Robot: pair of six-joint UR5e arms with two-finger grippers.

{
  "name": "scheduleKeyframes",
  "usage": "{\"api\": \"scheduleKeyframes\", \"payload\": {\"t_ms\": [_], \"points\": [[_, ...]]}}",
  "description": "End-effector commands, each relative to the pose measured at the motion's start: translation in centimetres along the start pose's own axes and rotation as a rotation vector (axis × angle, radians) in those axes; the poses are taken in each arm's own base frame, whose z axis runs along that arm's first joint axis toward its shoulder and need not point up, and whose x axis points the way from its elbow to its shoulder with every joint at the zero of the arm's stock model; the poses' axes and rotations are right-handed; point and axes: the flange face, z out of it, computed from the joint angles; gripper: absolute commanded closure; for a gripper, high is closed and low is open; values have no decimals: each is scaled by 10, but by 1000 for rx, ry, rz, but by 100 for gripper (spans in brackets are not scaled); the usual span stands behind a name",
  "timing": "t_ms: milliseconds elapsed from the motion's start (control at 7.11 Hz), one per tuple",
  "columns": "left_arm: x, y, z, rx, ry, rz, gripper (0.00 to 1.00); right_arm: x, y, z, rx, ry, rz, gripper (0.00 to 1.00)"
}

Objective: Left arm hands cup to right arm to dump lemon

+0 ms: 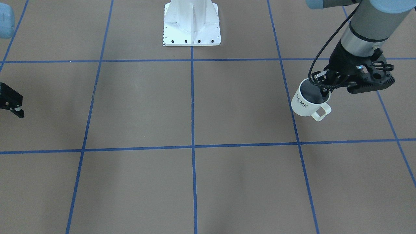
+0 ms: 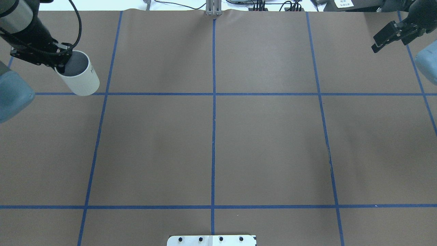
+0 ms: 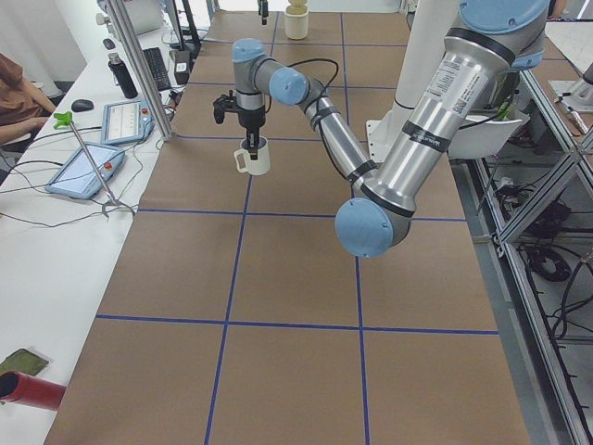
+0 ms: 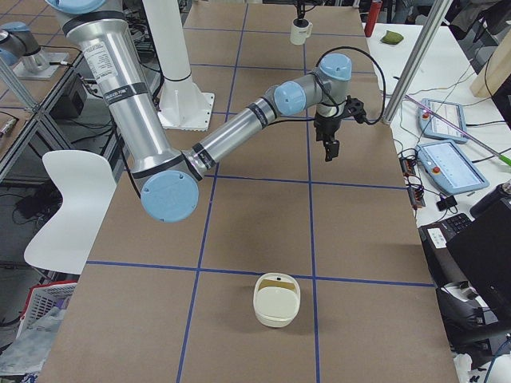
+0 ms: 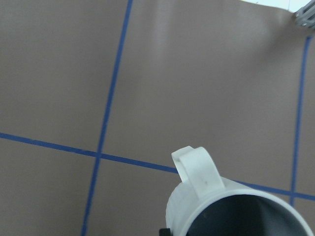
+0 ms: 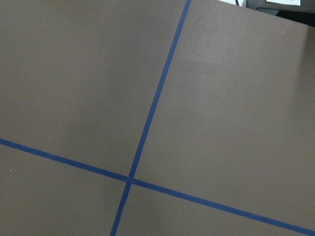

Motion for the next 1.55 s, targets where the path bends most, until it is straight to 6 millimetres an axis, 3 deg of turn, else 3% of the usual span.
{"api": "scheduleKeyframes", "payload": {"t_ms": [0,141,281,703,844,984,1125,1406], "points": [[-53,26,38,-12,6,51,100,46,20,-4,-84,-3,-57,1],[-71,32,52,-9,9,60,100,82,43,0,-96,-41,-60,1],[-90,40,67,-24,-2,95,100,103,58,2,-100,-48,-102,1],[-125,46,104,-79,-39,108,100,129,78,5,-110,-40,-46,1],[-143,50,132,-118,7,101,100,142,88,1,-97,-66,-16,1],[-148,46,151,-138,76,102,100,144,90,-2,-90,-81,-6,1],[-167,51,169,-161,64,93,100,146,91,-1,-96,-77,-1,1],[-177,56,176,-145,77,104,100,145,89,-2,-96,-72,-1,1]]}}
